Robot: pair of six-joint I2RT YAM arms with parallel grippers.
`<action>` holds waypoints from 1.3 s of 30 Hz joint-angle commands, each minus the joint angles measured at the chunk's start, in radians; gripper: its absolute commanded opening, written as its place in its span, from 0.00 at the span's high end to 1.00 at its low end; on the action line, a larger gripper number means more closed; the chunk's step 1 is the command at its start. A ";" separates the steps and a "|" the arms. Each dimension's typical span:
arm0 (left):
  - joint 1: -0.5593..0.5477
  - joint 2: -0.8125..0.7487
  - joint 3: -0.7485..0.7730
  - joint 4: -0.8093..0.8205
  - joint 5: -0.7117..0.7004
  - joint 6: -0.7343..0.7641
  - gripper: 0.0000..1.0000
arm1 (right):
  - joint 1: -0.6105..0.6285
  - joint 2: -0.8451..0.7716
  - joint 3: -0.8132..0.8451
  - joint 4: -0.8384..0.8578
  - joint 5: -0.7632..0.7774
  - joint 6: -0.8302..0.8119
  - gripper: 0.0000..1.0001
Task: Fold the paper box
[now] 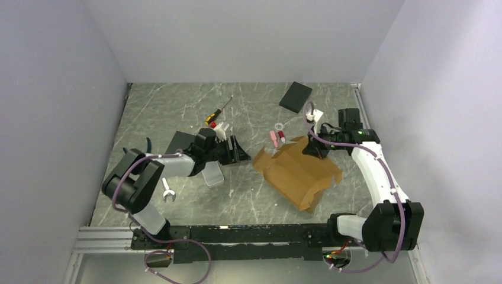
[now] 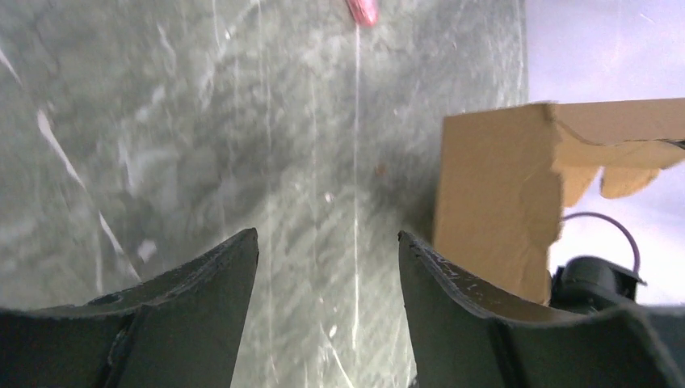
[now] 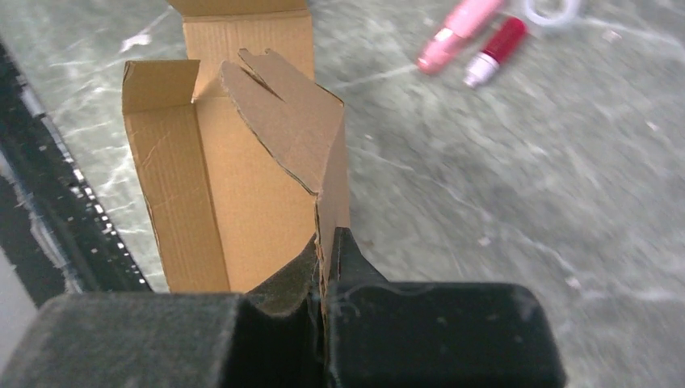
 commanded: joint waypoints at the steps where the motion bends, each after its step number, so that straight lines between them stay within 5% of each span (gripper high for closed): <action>1: -0.006 -0.137 -0.110 0.154 0.039 -0.070 0.31 | 0.111 0.033 0.031 0.035 -0.072 0.013 1.00; 15: -0.051 -0.123 -0.208 0.375 0.205 -0.165 0.31 | 0.186 0.014 -0.001 0.104 -0.042 0.047 1.00; 25: -0.065 -0.109 -0.194 0.365 0.212 -0.173 0.28 | 0.196 -0.004 -0.018 0.131 0.010 0.055 1.00; 32: -0.037 -0.103 -0.251 0.514 0.204 -0.273 0.20 | 0.245 -0.035 -0.026 0.147 0.101 0.012 1.00; 39: -0.029 -0.113 -0.180 0.361 0.218 -0.159 0.16 | 0.308 0.014 0.095 0.052 0.206 -0.123 1.00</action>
